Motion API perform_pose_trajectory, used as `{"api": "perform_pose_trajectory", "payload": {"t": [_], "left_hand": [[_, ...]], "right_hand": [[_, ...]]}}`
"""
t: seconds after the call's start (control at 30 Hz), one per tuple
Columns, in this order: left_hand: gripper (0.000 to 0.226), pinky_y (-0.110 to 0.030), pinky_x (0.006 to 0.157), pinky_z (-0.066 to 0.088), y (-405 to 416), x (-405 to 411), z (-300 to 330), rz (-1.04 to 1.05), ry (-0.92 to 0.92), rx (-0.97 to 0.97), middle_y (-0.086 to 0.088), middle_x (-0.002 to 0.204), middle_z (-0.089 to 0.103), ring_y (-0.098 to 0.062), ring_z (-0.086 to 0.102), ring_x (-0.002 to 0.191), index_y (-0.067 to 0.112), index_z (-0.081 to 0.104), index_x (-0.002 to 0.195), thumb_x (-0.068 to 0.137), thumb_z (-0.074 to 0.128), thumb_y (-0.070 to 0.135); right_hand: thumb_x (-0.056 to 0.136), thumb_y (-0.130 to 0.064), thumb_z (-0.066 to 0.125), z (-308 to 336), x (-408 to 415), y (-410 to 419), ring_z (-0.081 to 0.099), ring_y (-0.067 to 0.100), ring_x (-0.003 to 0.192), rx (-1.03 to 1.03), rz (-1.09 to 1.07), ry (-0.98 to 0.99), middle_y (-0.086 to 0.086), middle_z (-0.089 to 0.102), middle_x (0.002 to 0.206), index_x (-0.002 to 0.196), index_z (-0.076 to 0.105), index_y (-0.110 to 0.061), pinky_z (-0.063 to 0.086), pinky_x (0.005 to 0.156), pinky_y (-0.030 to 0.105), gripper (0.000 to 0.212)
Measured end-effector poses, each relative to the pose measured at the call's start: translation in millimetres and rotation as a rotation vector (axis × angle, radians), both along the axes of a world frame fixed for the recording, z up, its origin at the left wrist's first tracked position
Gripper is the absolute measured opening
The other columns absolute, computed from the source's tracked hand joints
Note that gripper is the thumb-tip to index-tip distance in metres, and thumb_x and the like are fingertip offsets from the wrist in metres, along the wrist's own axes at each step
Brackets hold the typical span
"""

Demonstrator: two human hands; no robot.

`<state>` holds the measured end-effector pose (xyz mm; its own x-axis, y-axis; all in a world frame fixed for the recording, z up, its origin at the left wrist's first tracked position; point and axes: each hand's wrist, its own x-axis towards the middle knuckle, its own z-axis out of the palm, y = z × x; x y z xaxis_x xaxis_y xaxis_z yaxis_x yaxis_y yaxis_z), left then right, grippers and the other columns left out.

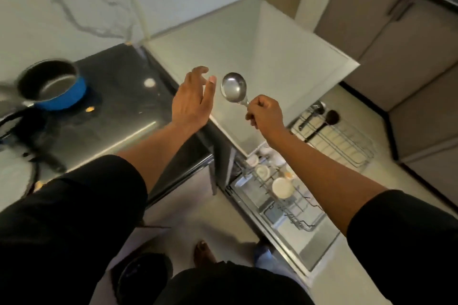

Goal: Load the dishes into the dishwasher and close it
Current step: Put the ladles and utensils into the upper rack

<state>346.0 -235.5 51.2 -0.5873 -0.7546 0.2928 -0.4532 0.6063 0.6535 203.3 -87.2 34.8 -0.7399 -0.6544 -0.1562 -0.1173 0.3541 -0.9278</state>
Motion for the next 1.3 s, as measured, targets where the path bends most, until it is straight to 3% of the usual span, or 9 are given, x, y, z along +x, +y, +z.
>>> {"api": "perform_pose_trajectory", "payload": {"t": [0.13, 0.27, 0.37, 0.5, 0.7, 0.8, 0.93, 1.17, 1.3], "left_hand": [[0.041, -0.033, 0.085, 0.047, 52.4, -87.6, -3.9, -0.256, 0.063, -0.091, -0.006, 0.124, 0.058, -0.021, 0.061, 0.098, 0.016, 0.051, 0.140, 0.103, 0.051, 0.034], [0.046, -0.031, 0.080, 0.048, 118.8, -161.6, -21.5, -0.439, 0.039, -0.086, -0.002, 0.120, 0.053, -0.008, 0.048, 0.094, 0.019, 0.050, 0.137, 0.091, 0.059, 0.020], [0.040, -0.031, 0.075, 0.050, 157.0, -201.4, -47.8, -0.578, -0.070, -0.071, 0.007, 0.114, 0.052, -0.012, 0.051, 0.096, 0.027, 0.050, 0.129, 0.091, 0.055, 0.019], [0.033, -0.028, 0.090, 0.048, 185.4, -237.8, -97.7, -0.701, -0.228, 0.045, 0.018, 0.111, 0.051, -0.008, 0.052, 0.107, 0.033, 0.055, 0.125, 0.094, 0.057, 0.020], [0.044, -0.044, 0.102, 0.049, 191.9, -277.2, -179.6, -0.672, -0.600, 0.294, 0.002, 0.135, 0.060, -0.019, 0.053, 0.125, 0.030, 0.053, 0.137, 0.095, 0.062, 0.020], [0.050, -0.047, 0.108, 0.044, 191.9, -293.8, -215.4, -0.656, -0.798, 0.329, -0.003, 0.147, 0.052, -0.027, 0.049, 0.133, 0.030, 0.046, 0.147, 0.098, 0.060, 0.027], [0.058, -0.050, 0.113, 0.040, 192.2, -311.7, -257.1, -0.623, -0.943, 0.331, -0.003, 0.156, 0.044, -0.031, 0.046, 0.138, 0.029, 0.036, 0.154, 0.100, 0.055, 0.037], [0.068, -0.050, 0.125, 0.020, 194.4, -319.6, -304.3, -0.657, -1.109, 0.200, -0.003, 0.167, 0.028, -0.029, 0.022, 0.155, 0.027, 0.026, 0.160, 0.101, 0.054, 0.045], [0.068, -0.049, 0.125, 0.019, 201.1, -327.1, -316.3, -0.642, -1.085, 0.159, -0.005, 0.167, 0.027, -0.031, 0.022, 0.154, 0.024, 0.027, 0.160, 0.100, 0.052, 0.044]], "right_hand": [[0.099, -0.016, 0.065, -3.2, -73.8, 69.7, 0.050, 0.012, 0.047, -0.133, -0.284, -0.135, 0.005, 0.056, 0.059, 0.090, 0.070, -0.004, 0.040, 0.047, 0.024, 0.016], [0.097, -0.004, 0.065, -16.8, -142.9, 141.4, 0.063, 0.015, 0.058, -0.204, -0.440, -0.324, 0.014, 0.068, 0.076, 0.102, 0.067, -0.007, 0.050, 0.051, 0.025, 0.006], [0.094, 0.007, 0.055, -28.8, -188.7, 181.4, 0.064, 0.019, 0.063, -0.286, -0.560, -0.515, 0.016, 0.072, 0.080, 0.103, 0.057, -0.006, 0.054, 0.056, 0.031, 0.017], [0.083, 0.008, 0.048, -53.0, -250.9, 218.2, 0.055, 0.016, 0.056, -0.177, -0.720, -0.532, 0.015, 0.063, 0.076, 0.132, 0.050, 0.009, 0.040, 0.050, 0.031, 0.050], [0.093, 0.010, 0.053, -101.6, -322.8, 240.9, 0.066, 0.020, 0.079, -0.159, -0.592, -0.637, 0.018, 0.072, 0.094, 0.150, 0.031, -0.015, 0.048, 0.069, 0.035, 0.066], [0.097, 0.003, 0.054, -133.7, -343.9, 246.4, 0.062, 0.020, 0.096, -0.134, -0.467, -0.634, 0.011, 0.077, 0.114, 0.145, 0.044, -0.015, 0.045, 0.083, 0.040, 0.052], [0.094, 0.001, 0.062, -168.5, -366.0, 245.3, 0.071, 0.021, 0.104, -0.175, -0.486, -0.589, 0.009, 0.078, 0.113, 0.137, 0.048, -0.023, 0.050, 0.086, 0.039, 0.051], [0.089, 0.006, 0.066, -195.0, -388.8, 231.6, 0.075, 0.024, 0.107, -0.212, -0.528, -0.438, 0.010, 0.079, 0.108, 0.133, 0.050, -0.002, 0.061, 0.090, 0.044, 0.047], [0.090, 0.006, 0.067, -206.4, -393.6, 223.0, 0.076, 0.018, 0.104, -0.156, -0.504, -0.357, 0.006, 0.080, 0.104, 0.131, 0.054, 0.003, 0.063, 0.088, 0.041, 0.043]]}}
